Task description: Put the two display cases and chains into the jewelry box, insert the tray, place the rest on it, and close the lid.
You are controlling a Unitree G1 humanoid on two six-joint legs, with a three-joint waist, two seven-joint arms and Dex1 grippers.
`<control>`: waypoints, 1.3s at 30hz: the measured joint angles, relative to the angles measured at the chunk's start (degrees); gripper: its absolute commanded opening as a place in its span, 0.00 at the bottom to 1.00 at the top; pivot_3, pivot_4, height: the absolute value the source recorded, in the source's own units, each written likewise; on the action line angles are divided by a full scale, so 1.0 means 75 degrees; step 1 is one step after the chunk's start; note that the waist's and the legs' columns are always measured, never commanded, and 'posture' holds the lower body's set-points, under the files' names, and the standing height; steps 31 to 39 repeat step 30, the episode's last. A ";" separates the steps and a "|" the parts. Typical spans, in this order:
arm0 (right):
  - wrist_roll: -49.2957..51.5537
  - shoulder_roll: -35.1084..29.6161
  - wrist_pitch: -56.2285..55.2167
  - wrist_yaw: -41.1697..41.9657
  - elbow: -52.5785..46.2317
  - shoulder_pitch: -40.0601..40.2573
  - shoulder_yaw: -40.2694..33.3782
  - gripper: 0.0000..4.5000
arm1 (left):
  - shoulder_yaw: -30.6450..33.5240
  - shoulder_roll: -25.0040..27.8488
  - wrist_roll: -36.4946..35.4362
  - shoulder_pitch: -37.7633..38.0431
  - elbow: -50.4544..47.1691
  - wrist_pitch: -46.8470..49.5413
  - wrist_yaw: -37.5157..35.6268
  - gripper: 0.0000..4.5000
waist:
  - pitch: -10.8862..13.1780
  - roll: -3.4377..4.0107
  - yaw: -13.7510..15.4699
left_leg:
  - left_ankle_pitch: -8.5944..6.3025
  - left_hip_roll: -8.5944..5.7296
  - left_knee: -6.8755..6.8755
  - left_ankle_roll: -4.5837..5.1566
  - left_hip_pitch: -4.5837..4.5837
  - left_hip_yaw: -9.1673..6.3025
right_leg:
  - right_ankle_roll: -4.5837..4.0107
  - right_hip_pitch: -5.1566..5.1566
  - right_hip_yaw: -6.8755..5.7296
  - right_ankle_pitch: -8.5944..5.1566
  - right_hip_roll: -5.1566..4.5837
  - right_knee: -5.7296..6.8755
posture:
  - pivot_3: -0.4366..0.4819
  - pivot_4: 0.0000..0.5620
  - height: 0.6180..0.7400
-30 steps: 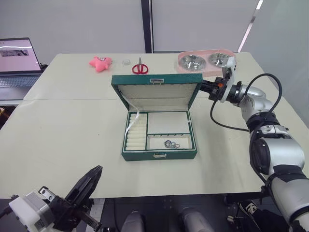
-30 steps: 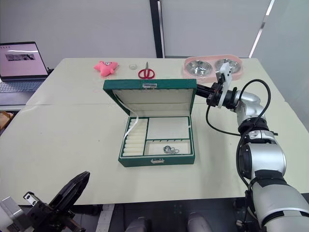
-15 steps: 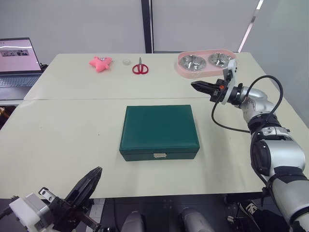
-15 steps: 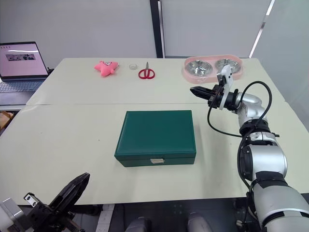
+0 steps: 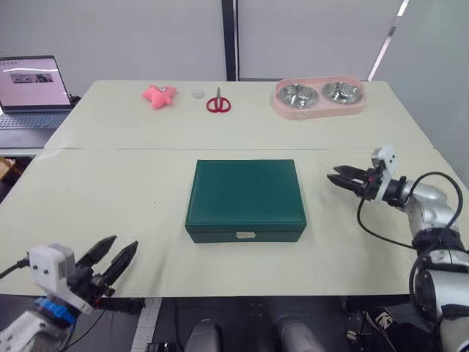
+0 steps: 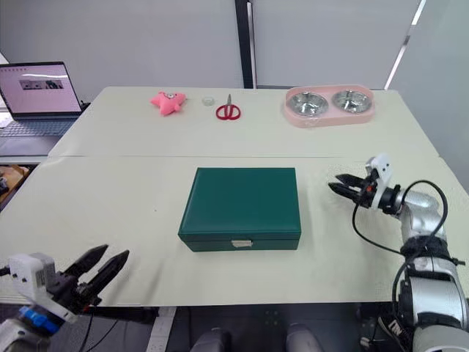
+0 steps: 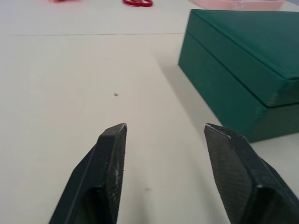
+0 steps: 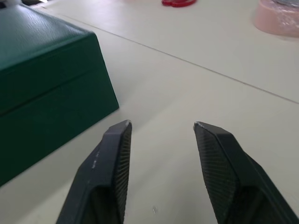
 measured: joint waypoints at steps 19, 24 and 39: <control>0.0960 -0.0135 0.0625 -0.1723 -0.3540 0.3498 -0.1072 0.99 | -0.1067 0.0705 0.1620 -0.4368 0.4630 -0.0127 -0.1338 1.00 | -0.0003 -0.0003 0.0001 | 0.0004 0.0000 0.0002 -0.0008 0.0004 0.0001 | 0.0001 0.0001 -0.0002 0.0000 -0.0001 0.0006 | 0.48 0.27 1.00; 0.0978 -0.0316 0.0749 -0.1783 -0.3759 0.3756 -0.1125 0.99 | -0.1154 0.0705 0.1839 -0.4495 0.4772 -0.0115 -0.1526 1.00 | -0.0003 -0.0003 0.0014 | 0.0004 -0.0001 0.0003 -0.0008 0.0003 -0.0002 | 0.0001 0.0003 -0.0004 0.0000 -0.0002 0.0007 | 0.48 0.27 1.00; 0.1080 -0.0407 0.0844 -0.1830 -0.3853 0.3760 -0.1158 0.99 | -0.1154 0.0707 0.1885 -0.4643 0.4810 -0.0048 -0.1684 1.00 | -0.0003 -0.0003 0.0021 | 0.0004 -0.0001 0.0003 -0.0008 0.0003 -0.0002 | 0.0001 0.0003 -0.0004 0.0000 -0.0002 0.0007 | 0.48 0.27 1.00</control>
